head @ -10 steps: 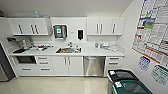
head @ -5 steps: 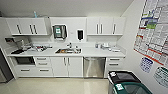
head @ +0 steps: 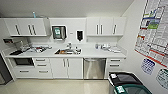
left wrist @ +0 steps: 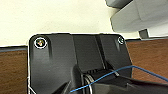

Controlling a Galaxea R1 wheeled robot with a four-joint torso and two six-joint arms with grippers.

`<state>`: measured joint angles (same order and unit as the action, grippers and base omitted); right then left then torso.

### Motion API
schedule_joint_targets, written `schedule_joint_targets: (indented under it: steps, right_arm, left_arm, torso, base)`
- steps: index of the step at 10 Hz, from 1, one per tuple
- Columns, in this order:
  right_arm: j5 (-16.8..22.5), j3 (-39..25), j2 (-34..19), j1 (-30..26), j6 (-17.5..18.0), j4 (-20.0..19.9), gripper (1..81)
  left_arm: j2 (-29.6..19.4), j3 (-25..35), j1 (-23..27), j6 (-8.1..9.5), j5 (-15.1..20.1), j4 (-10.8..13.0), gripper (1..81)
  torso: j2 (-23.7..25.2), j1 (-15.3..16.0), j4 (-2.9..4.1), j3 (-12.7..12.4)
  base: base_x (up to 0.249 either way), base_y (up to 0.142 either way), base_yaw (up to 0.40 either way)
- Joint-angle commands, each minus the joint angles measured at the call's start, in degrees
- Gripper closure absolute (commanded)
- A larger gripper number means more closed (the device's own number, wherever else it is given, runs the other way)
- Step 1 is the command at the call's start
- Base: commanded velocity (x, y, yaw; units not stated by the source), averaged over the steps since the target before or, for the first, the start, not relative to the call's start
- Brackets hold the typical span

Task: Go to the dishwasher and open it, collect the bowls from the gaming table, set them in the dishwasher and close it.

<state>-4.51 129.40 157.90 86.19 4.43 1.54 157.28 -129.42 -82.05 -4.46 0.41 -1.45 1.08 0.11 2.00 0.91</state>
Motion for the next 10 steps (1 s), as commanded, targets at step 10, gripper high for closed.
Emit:
schedule_joint_targets:
  steps: [10]
  right_arm:
    - [2.75, -1.09, -0.81, -2.99, -0.21, -0.04, 1.0]
  left_arm:
    - [-1.09, 1.00, 3.52, -0.11, 2.93, 0.48, 1.0]
  torso:
    - [-0.02, -0.04, 0.00, 0.02]
  base:
    - [0.083, 0.000, 0.000]
